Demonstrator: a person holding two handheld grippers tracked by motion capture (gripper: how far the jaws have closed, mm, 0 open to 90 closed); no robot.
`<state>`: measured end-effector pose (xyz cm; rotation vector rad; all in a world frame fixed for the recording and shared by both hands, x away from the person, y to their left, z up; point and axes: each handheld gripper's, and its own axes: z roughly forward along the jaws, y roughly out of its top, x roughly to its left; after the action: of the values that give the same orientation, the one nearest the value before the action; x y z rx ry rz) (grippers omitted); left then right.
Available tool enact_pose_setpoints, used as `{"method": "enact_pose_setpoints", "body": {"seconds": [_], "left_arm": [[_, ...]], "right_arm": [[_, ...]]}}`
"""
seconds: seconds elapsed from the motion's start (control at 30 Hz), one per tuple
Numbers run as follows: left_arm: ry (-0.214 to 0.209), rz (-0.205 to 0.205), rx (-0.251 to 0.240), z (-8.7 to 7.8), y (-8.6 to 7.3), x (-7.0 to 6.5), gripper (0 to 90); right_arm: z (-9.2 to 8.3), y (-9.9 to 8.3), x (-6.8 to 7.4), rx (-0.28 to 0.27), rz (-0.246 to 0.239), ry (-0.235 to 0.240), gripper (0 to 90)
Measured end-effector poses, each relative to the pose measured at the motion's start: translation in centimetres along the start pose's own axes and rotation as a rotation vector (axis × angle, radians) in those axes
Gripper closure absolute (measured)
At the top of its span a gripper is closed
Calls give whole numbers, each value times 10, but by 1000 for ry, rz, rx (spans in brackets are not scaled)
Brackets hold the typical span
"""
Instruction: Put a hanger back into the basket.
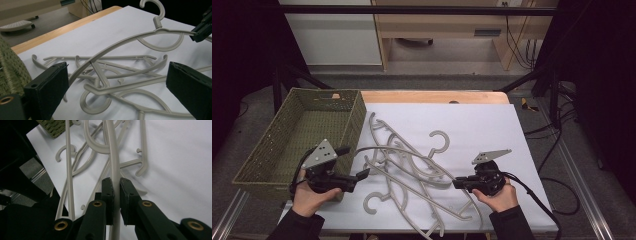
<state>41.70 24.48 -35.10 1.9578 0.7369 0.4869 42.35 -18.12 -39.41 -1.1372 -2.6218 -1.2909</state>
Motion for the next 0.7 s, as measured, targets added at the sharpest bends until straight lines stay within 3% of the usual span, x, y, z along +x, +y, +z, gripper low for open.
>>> {"method": "enact_pose_setpoints", "body": {"seconds": [0.13,0.3,0.53,0.57,0.63,0.7], "left_arm": [[-9,25,31,11,5,-2,62],[-28,88,98,33,13,-8,91],[-60,159,165,47,21,-17,138],[-64,187,191,51,22,-20,147],[-104,199,238,54,23,-23,224],[-89,214,274,56,22,-24,264]], "right_arm": [[-2,2,2,-1,-20,20,827],[-4,3,4,9,-36,30,827],[0,3,6,42,-54,45,827],[0,3,5,46,-59,46,826],[0,3,6,48,-61,43,826],[0,3,6,50,-67,51,826]]}}
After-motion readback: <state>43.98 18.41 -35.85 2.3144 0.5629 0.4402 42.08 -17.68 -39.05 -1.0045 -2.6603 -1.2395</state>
